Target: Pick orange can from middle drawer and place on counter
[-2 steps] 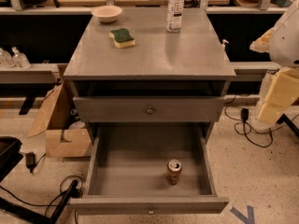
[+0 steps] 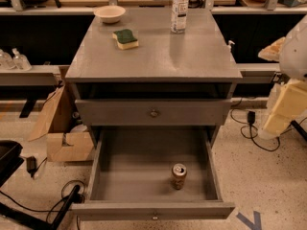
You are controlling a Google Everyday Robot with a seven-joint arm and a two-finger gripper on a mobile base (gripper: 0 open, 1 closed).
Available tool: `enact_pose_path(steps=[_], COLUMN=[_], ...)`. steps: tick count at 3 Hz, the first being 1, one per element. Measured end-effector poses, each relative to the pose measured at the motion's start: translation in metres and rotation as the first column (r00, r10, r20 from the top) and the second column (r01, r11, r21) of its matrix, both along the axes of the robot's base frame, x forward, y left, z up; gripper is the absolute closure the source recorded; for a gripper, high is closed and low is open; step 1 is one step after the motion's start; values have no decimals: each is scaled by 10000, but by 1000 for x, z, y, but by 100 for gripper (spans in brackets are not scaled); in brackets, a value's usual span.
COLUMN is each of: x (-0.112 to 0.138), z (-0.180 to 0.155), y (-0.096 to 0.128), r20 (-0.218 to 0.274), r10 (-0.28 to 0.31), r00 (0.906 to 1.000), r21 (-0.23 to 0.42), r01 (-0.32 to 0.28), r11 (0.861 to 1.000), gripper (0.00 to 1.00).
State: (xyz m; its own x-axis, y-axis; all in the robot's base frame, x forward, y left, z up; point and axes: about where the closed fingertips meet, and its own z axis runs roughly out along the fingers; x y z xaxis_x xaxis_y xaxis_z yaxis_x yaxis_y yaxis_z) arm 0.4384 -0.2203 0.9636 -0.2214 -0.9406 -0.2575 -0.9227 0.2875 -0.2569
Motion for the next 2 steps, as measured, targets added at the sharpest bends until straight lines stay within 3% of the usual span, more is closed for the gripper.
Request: enact_pose_path(steps=[1,2], x=[-10,-21], z=[-72,-161], y=[-11,-20], r20=[-145,-269], r10=[160,53], r00=[9998,9996], r21=[1462,3387], r01=[-137,41], r11=[9892,9409], gripper=[0,0])
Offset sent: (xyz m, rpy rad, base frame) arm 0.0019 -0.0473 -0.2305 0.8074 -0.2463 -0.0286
